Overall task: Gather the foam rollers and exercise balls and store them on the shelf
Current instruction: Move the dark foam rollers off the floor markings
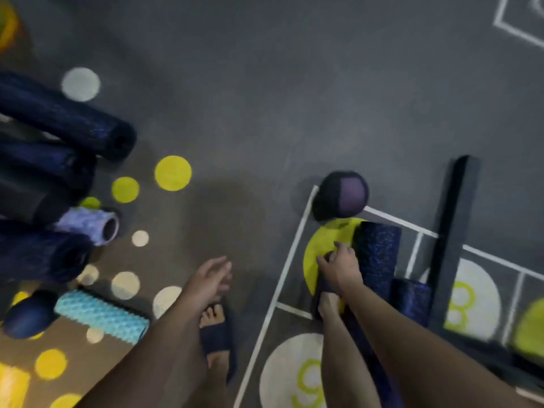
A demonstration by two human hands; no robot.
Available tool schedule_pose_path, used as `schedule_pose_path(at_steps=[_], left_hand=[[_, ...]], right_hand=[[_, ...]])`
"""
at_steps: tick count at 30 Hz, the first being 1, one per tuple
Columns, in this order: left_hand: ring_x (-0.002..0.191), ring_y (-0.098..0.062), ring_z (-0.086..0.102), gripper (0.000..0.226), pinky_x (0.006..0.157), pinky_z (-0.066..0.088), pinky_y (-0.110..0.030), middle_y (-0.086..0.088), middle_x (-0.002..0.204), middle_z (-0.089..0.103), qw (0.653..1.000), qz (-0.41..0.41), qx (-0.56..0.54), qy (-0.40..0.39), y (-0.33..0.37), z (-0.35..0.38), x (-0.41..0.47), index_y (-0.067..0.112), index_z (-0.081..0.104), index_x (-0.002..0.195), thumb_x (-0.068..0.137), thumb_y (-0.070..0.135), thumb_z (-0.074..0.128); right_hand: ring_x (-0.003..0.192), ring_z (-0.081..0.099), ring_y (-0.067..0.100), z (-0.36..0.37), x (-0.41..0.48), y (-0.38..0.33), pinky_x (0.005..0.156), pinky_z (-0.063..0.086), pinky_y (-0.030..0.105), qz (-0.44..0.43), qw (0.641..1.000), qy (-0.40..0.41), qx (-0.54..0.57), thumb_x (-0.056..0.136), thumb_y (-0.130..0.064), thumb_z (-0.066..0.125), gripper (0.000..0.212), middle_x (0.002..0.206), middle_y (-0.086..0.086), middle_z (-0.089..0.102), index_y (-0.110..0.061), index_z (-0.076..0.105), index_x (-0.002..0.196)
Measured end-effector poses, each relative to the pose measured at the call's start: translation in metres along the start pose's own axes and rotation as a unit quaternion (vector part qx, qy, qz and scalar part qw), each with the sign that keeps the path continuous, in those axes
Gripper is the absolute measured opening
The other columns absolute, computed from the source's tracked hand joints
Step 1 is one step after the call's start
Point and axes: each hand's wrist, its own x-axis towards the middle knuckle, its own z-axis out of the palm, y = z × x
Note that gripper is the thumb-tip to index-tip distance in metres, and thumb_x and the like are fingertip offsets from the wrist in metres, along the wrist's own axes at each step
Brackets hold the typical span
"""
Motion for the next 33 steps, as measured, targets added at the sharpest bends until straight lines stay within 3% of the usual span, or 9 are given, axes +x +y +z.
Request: schedule_pose_path(at_steps=[3, 6, 11, 13, 17, 20, 26, 31, 33], left_hand=[[0.1, -0.02, 0.073, 0.046, 0.094, 0.055, -0.043, -0.001, 0.116, 0.074, 0.999, -0.011, 0.007, -0.03, 0.028, 0.087, 0.022, 0.037, 0.067, 0.118, 0.081, 0.064, 0.073], [0.11, -0.02, 0.068, 0.04, 0.1, 0.052, -0.048, 0.006, 0.128, 0.068, 0.999, -0.009, -0.006, -0.042, 0.071, 0.184, 0.068, 0.038, 0.063, 0.123, 0.09, 0.059, 0.068], [0.147, -0.031, 0.041, 0.134, 0.108, 0.038, -0.067, 0.005, 0.165, 0.034, 0.998, -0.027, -0.017, -0.05, 0.119, 0.315, 0.19, 0.046, 0.01, 0.161, 0.051, 0.094, 0.07], [0.15, -0.041, 0.031, 0.13, 0.104, 0.037, -0.075, 0.003, 0.17, 0.023, 0.996, -0.045, -0.056, -0.043, 0.118, 0.335, 0.246, 0.048, 0.005, 0.16, 0.054, 0.093, 0.065], [0.121, -0.041, 0.062, 0.109, 0.081, 0.052, -0.075, 0.0, 0.144, 0.06, 0.984, -0.044, -0.161, -0.06, 0.115, 0.354, 0.328, 0.046, 0.045, 0.145, 0.05, 0.096, 0.067], [0.114, -0.035, 0.07, 0.08, 0.09, 0.051, -0.072, -0.003, 0.128, 0.073, 0.97, -0.055, -0.206, -0.12, 0.128, 0.368, 0.329, 0.035, 0.064, 0.133, 0.072, 0.086, 0.058], [0.095, -0.021, 0.077, 0.055, 0.075, 0.062, -0.037, -0.006, 0.121, 0.076, 0.952, -0.079, -0.284, -0.085, 0.1, 0.332, 0.247, 0.023, 0.072, 0.126, 0.093, 0.062, 0.051], [0.114, -0.024, 0.071, 0.061, 0.103, 0.052, -0.044, -0.007, 0.124, 0.075, 0.907, -0.127, -0.396, -0.073, 0.028, 0.246, 0.178, 0.021, 0.075, 0.119, 0.085, 0.067, 0.055], [0.121, -0.027, 0.067, 0.067, 0.108, 0.05, -0.051, -0.005, 0.125, 0.074, 0.903, -0.118, -0.413, -0.034, -0.006, 0.203, 0.163, 0.023, 0.07, 0.126, 0.075, 0.066, 0.072]], right_hand=[[0.13, 0.046, 0.044, -0.05, 0.062, 0.043, 0.108, 0.038, 0.044, 0.028, 0.999, -0.006, 0.029, 0.09, -0.034, 0.069, 0.068, 0.138, 0.024, 0.048, -0.002, 0.042, 0.144], [0.136, 0.043, 0.041, -0.087, 0.137, 0.077, 0.112, 0.036, 0.043, 0.016, 0.999, -0.014, 0.036, 0.085, -0.045, 0.075, 0.085, 0.146, 0.023, 0.042, -0.004, 0.036, 0.149], [0.142, 0.04, 0.029, -0.109, 0.266, 0.097, 0.108, 0.029, 0.024, -0.013, 0.984, -0.051, 0.168, 0.093, -0.045, 0.068, 0.075, 0.152, 0.015, 0.046, -0.005, 0.039, 0.15], [0.142, 0.042, 0.026, -0.098, 0.313, 0.094, 0.108, 0.031, 0.024, -0.011, 0.97, -0.062, 0.236, 0.094, -0.051, 0.065, 0.079, 0.153, 0.01, 0.046, -0.008, 0.035, 0.153], [0.125, 0.059, 0.016, -0.066, 0.393, 0.082, 0.112, 0.041, 0.03, -0.045, 0.949, -0.1, 0.296, 0.07, -0.078, 0.071, 0.095, 0.135, -0.008, 0.06, -0.022, 0.049, 0.143], [0.11, 0.066, 0.016, -0.059, 0.411, 0.075, 0.102, 0.053, 0.038, -0.018, 0.93, -0.095, 0.356, 0.049, -0.085, 0.075, 0.095, 0.124, -0.007, 0.067, -0.032, 0.059, 0.125], [0.106, 0.066, 0.012, -0.05, 0.313, 0.062, 0.101, 0.053, 0.038, 0.001, 0.935, -0.064, 0.349, 0.053, -0.072, 0.08, 0.083, 0.116, -0.007, 0.068, -0.029, 0.06, 0.12], [0.109, 0.066, 0.016, -0.005, 0.219, 0.023, 0.101, 0.054, 0.043, -0.037, 0.965, -0.11, 0.234, 0.045, -0.09, 0.075, 0.103, 0.12, -0.003, 0.069, -0.028, 0.059, 0.126], [0.114, 0.063, 0.02, 0.027, 0.187, -0.01, 0.104, 0.051, 0.044, -0.051, 0.971, -0.149, 0.18, 0.05, -0.088, 0.073, 0.107, 0.125, 0.001, 0.065, -0.021, 0.055, 0.132]])
